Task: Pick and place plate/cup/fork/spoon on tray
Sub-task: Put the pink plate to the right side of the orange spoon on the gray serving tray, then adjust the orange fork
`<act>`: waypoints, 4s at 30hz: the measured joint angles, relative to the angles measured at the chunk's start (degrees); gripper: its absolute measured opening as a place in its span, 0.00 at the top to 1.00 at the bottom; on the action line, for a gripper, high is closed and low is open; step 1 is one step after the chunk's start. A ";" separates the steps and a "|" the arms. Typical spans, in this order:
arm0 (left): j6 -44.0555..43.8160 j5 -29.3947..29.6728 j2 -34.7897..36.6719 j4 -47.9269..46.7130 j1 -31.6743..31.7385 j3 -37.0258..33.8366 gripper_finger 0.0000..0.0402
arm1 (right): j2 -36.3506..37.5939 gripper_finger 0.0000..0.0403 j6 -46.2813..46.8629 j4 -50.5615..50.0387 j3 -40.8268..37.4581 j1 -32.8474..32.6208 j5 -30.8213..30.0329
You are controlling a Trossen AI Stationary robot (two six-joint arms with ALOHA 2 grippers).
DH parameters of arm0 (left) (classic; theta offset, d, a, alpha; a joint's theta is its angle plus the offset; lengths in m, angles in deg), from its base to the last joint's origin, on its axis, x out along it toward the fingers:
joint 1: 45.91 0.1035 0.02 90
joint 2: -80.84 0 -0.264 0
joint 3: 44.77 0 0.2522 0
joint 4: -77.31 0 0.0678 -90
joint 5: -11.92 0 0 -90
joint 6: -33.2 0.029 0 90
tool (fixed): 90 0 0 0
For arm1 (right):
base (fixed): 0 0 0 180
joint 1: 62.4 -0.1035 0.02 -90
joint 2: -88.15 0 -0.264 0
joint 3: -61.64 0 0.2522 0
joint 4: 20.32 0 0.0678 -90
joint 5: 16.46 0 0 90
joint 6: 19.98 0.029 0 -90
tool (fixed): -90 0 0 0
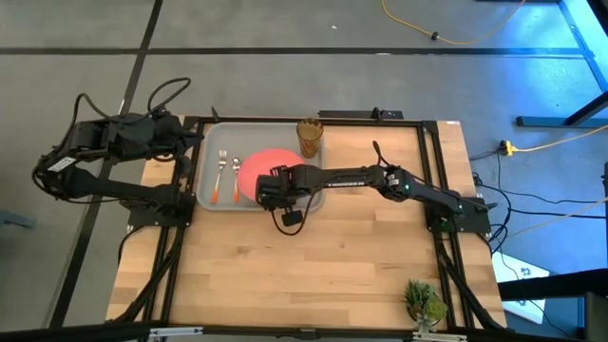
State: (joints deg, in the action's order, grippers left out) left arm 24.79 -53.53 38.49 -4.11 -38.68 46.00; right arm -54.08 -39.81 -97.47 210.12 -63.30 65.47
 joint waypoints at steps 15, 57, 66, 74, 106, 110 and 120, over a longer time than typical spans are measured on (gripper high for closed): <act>0.00 -0.01 -0.01 -0.07 -0.04 0.04 1.00 | -2.70 0.85 1.74 -0.52 -0.11 0.37 3.10; -10.60 -14.47 -1.83 26.77 0.00 -47.53 1.00 | 26.94 0.99 11.93 -7.56 0.33 1.16 -11.43; -18.31 -12.66 -3.15 37.08 -0.03 -56.04 1.00 | 27.08 0.99 11.80 -10.54 0.24 1.16 -14.64; -23.97 -9.10 -5.25 38.16 0.00 -58.97 1.00 | 27.08 0.99 10.31 -10.92 0.24 1.73 -14.86; -33.21 -8.37 -10.79 42.21 24.27 -48.84 1.00 | 27.06 0.99 10.08 -13.81 0.26 5.12 -14.27; -31.89 -17.72 -12.94 42.16 29.53 -48.81 1.00 | 27.06 0.99 9.70 -14.97 0.26 5.12 -14.27; -31.56 -30.36 -20.21 37.55 29.34 -48.78 1.00 | 27.06 0.99 9.70 -15.81 0.26 5.12 -14.23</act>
State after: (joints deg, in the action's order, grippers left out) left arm -6.77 -83.89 18.28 33.44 -9.35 -2.78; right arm -27.03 -30.11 -113.28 210.38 -58.17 51.24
